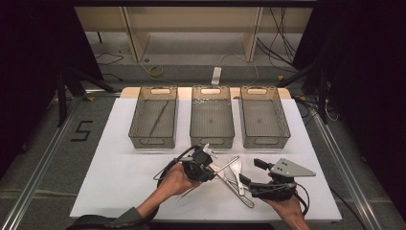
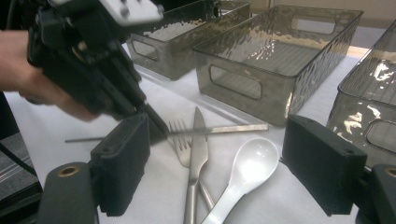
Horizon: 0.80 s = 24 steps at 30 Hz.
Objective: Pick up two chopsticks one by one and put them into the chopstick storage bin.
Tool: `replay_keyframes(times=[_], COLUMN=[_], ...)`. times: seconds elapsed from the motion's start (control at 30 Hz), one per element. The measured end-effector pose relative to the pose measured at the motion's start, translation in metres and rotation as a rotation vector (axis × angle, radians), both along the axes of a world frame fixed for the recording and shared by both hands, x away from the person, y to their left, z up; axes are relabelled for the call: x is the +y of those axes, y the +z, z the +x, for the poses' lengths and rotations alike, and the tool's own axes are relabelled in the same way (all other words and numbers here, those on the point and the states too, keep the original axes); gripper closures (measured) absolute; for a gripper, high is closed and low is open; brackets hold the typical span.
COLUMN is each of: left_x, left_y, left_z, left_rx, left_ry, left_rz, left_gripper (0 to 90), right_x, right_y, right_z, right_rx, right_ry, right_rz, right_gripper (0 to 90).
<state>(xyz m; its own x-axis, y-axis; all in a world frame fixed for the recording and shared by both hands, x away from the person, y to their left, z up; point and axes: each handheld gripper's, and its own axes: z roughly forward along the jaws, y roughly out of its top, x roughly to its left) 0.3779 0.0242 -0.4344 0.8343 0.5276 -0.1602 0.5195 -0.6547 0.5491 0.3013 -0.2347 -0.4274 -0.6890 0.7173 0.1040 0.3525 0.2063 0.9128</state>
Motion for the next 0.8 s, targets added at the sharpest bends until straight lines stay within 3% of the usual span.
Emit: replay_keyframes(times=[0.1,0.6,0.8], left_x=[0.01,0.067,0.078], left_y=[0.007,0.039,0.043], left_z=[0.005,0.025,0.03], left_rx=[-0.006,-0.046,-0.059], left_ry=[0.009,0.164,0.191], left_rz=[-0.014,-0.126,-0.133], left_gripper=[85.1,85.2,85.1], right_x=[0.0,-0.001,-0.002], right_y=[0.0,0.0,0.0], right_z=[0.0,0.0,0.001], right_rx=[0.002,0.004,0.005], right_ry=[0.0,-0.007,-0.01], right_rz=[0.0,-0.006,-0.003], right_gripper=[24.2,24.2,24.2])
